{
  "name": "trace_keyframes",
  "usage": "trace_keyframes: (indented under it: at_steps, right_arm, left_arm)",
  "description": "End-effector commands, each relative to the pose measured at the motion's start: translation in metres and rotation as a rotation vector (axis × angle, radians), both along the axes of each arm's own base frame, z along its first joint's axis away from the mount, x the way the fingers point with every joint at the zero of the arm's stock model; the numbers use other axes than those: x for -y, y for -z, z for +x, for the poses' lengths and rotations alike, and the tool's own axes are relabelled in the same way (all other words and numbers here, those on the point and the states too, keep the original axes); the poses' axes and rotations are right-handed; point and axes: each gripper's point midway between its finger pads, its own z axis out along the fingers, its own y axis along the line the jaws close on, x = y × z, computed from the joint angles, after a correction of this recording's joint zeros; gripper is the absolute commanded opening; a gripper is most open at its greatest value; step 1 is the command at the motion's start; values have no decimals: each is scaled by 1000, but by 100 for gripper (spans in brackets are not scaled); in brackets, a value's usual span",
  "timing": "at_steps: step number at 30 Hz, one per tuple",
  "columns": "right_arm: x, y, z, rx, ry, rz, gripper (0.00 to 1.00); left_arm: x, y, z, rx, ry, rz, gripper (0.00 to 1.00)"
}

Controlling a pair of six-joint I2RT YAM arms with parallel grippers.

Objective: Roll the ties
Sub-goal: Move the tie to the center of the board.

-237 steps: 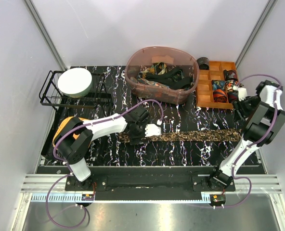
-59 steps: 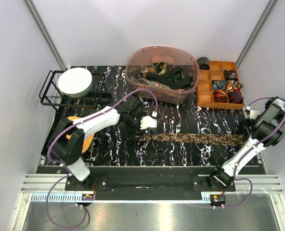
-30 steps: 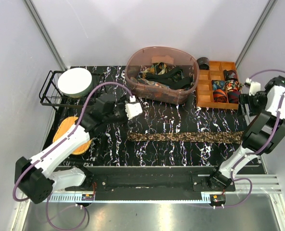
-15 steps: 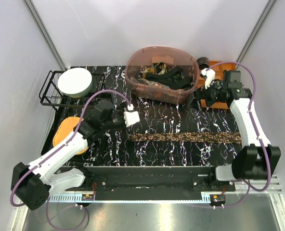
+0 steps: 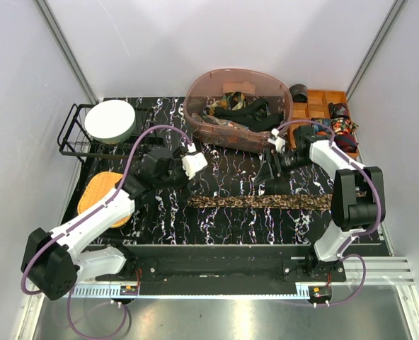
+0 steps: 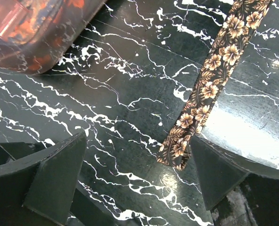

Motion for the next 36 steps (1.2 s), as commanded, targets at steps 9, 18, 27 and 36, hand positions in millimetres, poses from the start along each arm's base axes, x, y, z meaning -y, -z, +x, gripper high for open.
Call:
trace_keyframes:
  at_steps: [9, 18, 27, 36]
  right_arm:
    - [-4, 32, -36, -276, 21, -50, 80]
    - [3, 63, -43, -330, 20, -226, 80]
    - [29, 68, -29, -308, 18, -321, 82]
    - [61, 74, -40, -401, 33, -294, 82]
  left_arm:
    - [9, -4, 4, 9, 19, -6, 99]
    - [7, 6, 5, 7, 14, 14, 99]
    - [15, 23, -1, -14, 102, 44, 99]
    - [16, 29, -5, -4, 146, 56, 99]
